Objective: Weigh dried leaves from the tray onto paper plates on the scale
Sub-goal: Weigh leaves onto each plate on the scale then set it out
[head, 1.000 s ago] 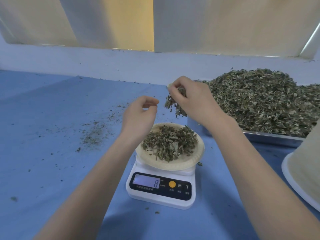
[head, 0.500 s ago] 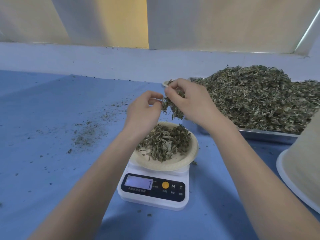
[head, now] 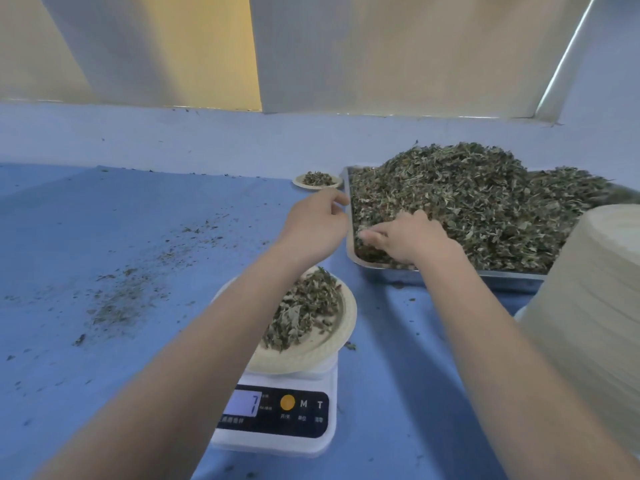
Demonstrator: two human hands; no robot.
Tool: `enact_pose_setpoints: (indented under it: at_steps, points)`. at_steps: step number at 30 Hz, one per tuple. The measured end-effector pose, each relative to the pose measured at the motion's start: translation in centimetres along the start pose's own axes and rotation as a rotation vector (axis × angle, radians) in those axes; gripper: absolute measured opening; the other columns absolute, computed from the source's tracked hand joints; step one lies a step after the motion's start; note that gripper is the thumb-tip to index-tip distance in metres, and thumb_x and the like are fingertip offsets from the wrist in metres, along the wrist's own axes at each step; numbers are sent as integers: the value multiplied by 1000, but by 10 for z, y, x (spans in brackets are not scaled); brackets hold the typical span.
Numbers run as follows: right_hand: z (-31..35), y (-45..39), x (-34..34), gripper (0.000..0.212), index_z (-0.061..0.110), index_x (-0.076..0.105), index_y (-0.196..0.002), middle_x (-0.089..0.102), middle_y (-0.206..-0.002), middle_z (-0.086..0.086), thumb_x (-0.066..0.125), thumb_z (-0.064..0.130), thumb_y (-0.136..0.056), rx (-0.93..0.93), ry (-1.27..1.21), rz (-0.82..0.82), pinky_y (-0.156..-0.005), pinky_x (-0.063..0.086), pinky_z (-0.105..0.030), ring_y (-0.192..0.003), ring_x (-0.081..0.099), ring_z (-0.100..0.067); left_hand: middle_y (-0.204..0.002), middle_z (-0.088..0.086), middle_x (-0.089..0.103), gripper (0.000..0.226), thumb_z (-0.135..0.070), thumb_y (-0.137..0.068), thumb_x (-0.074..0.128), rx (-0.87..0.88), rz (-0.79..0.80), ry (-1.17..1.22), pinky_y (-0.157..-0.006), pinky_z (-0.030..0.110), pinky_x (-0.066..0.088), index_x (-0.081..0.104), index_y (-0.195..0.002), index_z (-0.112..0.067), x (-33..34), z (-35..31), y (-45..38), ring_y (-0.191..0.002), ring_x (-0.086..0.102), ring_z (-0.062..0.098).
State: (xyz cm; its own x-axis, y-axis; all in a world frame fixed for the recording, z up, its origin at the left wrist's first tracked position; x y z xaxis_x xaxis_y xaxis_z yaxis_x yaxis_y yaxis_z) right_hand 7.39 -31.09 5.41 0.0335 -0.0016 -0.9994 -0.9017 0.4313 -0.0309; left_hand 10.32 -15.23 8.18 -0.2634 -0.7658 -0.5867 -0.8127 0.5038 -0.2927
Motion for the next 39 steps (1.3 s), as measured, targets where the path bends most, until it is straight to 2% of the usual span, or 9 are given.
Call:
enact_pose_setpoints:
  at_steps: [6, 9, 12, 15, 20, 24, 27, 33, 39]
  points:
    - [31, 22, 20, 51, 23, 43, -142, 49, -139, -5, 24, 47, -100, -357, -403, -271, -109, 29, -40, -131, 39, -25, -119, -5, 59, 32, -11, -93, 43, -40, -43, -10, -67, 23, 40, 57, -119, -26, -15, 21, 15, -95, 53, 12]
    - [48, 53, 23, 52, 24, 55, -119, 57, -118, 2, 20, 55, -95, -439, -604, -164, -102, 30, -33, -121, 46, -21, -127, -7, 55, 33, -13, -95, 43, -64, -87, -49, -63, 20, 41, 55, -122, -29, -38, 48, 39, -99, 52, 9]
    - [49, 78, 33, 51, 25, 43, -77, 46, -89, 0, 17, 66, -89, -284, -508, -57, -82, 33, -35, -94, 43, -23, -147, -3, 40, 40, -26, -101, 38, -161, -17, -200, -87, 25, 36, 40, -140, -27, -58, 79, 68, -118, 47, 15]
    - [47, 93, 39, 55, 17, 41, -67, 56, -111, -20, 18, 56, -98, -83, -367, -10, -84, 40, -38, -101, 53, -29, -156, -1, 25, 54, -46, -100, 30, -394, 136, -84, -109, 37, 25, 24, -149, -24, -66, 100, 95, -139, 30, 20]
    - [64, 100, 30, 44, 11, 49, -78, 61, -110, -21, 23, 38, -101, 30, -455, -69, -79, 38, -36, -101, 55, -33, -156, 0, 26, 59, -50, -99, 31, -512, 125, 287, -118, 41, 17, 30, -148, -17, -64, 98, 110, -142, 25, 20]
    - [72, 87, 2, 31, 5, 49, -77, 58, -94, -21, 33, 20, -98, 87, -711, -29, -73, 39, -30, -86, 57, -32, -153, 5, 31, 52, -36, -100, 40, -488, -5, 549, -116, 45, 23, 34, -146, -10, -77, 87, 88, -139, 32, 22]
    - [73, 71, -15, 18, 0, 57, -75, 59, -69, -15, 45, 1, -89, 174, -1233, 84, -48, 48, -24, -54, 57, -22, -136, 12, 52, 41, -25, -102, 39, -456, -71, 664, -108, 41, 35, 47, -134, -1, -92, 78, 60, -121, 52, 24]
    - [77, 15, -16, 4, -8, 61, -88, 61, -61, -12, 59, -5, -88, 271, -1632, 125, -48, 53, -27, -53, 61, -20, -109, 17, 60, 38, -17, -101, 39, -490, -91, 876, -83, 36, 49, 46, -131, 6, -110, 79, -3, -88, 61, 24]
    - [97, -72, 17, 17, -6, 53, -104, 60, -76, -19, 53, -13, -88, 570, -1869, -6, -48, 53, -31, -59, 61, -24, -141, 25, 39, 54, -25, -96, 53, -669, -176, 876, -98, 42, 44, 33, -141, -5, -96, 124, -51, -118, 52, 39]
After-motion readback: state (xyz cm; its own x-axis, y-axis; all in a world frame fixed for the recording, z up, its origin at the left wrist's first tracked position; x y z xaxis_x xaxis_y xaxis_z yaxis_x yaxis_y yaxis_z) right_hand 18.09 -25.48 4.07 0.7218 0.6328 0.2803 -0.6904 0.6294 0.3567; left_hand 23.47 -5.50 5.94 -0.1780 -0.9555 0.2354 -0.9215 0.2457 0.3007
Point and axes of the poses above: each hand's wrist, its own y-axis away from the middle knuckle, its own x-axis out of the palm, z = x × y, the point moved 3 cm from there along -y, towards the middle knuckle
